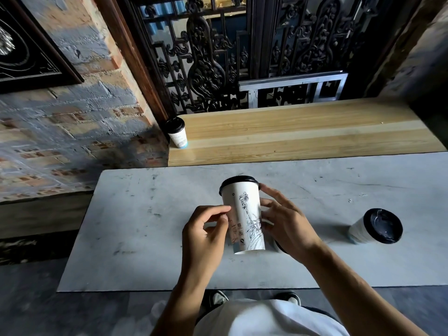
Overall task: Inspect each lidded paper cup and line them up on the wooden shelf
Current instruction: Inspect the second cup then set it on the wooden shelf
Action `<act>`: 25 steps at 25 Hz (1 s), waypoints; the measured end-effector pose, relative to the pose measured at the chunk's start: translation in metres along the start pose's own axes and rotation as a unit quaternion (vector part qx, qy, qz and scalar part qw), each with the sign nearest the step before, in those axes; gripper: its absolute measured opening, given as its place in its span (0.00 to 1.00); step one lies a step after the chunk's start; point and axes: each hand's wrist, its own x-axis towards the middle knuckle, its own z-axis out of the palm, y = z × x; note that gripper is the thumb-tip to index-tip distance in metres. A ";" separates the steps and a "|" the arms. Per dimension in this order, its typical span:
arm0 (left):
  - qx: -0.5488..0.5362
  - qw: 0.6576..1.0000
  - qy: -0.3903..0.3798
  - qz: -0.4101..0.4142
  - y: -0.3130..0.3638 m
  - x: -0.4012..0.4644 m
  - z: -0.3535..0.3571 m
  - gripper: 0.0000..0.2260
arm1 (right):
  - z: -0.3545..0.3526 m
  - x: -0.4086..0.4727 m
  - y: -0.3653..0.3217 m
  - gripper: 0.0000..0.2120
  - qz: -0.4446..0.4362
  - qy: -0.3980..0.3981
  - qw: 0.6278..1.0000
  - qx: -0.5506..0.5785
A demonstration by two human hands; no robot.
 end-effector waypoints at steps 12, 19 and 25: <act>-0.068 0.995 -0.011 -0.071 0.003 0.004 0.004 0.09 | -0.004 -0.001 -0.003 0.32 0.014 -0.023 1.000 0.017; -0.033 0.999 -0.009 -0.023 -0.001 0.005 0.006 0.11 | 0.000 -0.003 -0.007 0.20 0.015 -0.029 0.999 0.000; -0.007 0.999 0.012 -0.039 -0.005 0.007 0.009 0.09 | 0.000 -0.002 -0.004 0.25 -0.010 0.013 0.995 -0.103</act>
